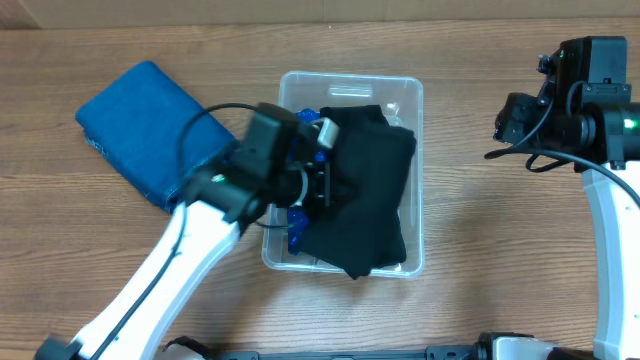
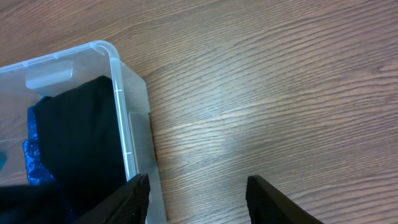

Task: Pack container
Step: 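Lower the black cloth into the bin and press it flat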

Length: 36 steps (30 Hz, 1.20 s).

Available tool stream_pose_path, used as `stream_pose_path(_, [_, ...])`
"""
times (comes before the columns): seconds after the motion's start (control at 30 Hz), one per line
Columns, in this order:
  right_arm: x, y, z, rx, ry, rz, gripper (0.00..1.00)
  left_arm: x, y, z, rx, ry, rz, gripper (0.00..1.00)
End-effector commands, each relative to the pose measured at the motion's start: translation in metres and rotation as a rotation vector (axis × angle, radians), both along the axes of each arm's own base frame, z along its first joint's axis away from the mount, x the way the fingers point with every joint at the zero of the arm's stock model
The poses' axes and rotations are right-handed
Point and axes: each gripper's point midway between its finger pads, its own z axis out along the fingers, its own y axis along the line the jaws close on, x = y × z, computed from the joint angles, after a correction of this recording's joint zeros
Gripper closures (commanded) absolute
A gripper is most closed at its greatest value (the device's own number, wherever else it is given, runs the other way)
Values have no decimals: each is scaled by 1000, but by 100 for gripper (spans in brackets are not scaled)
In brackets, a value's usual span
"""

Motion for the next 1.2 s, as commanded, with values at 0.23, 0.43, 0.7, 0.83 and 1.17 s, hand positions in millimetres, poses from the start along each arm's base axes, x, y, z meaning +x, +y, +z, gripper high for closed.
stream_pose_path(0.23, [0, 0, -1, 3, 3, -3, 46, 28, -19, -79, 93, 317, 223, 96])
stream_pose_path(0.43, [0, 0, -1, 3, 3, -3, 46, 42, -27, -100, 90, 313, 222, 95])
stream_pose_path(0.7, [0, 0, -1, 3, 3, -3, 46, 45, -41, -87, 3, 348, 234, 91])
stream_pose_path(0.83, [0, 0, -2, 4, 5, -3, 46, 31, -55, -88, 13, 352, 196, 50])
stream_pose_path(1.17, [0, 0, -2, 4, 5, -3, 46, 42, 32, -125, 311, 317, 306, 50])
